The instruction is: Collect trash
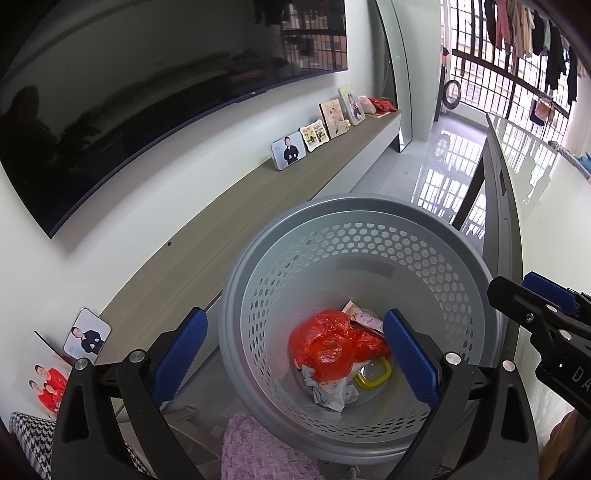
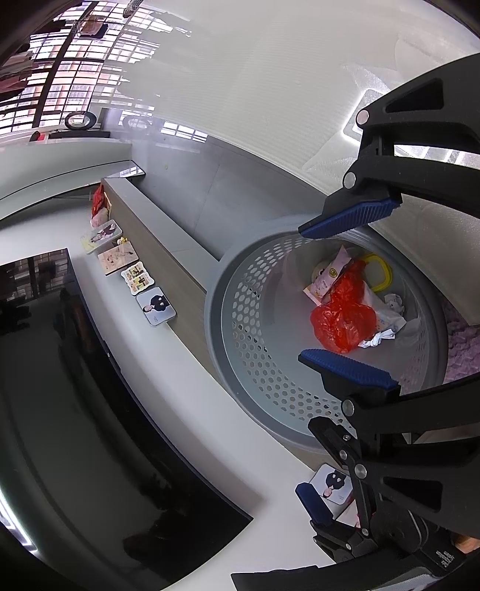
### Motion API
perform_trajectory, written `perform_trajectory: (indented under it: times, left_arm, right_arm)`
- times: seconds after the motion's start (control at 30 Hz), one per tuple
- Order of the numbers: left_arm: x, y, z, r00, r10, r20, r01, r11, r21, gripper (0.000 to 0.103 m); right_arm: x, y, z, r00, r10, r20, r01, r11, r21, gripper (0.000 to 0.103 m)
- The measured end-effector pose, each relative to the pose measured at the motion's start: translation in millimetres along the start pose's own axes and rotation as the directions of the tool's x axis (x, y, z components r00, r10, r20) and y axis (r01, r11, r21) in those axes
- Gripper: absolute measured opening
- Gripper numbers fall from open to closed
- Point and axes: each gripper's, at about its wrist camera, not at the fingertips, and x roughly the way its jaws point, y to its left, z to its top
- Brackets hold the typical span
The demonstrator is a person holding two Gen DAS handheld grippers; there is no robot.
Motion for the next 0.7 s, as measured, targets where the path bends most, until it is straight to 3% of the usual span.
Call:
perform_trajectory:
  times: [0.7]
  left_arm:
    - [-3.3,-0.6,0.8,1.000,0.006,0.004,-0.006,1.000,0.001,0.096]
  right_arm:
    - [-1.5,-1.3,-0.6,1.000,-0.002,-0.002,0.002,1.000,0.000,0.060]
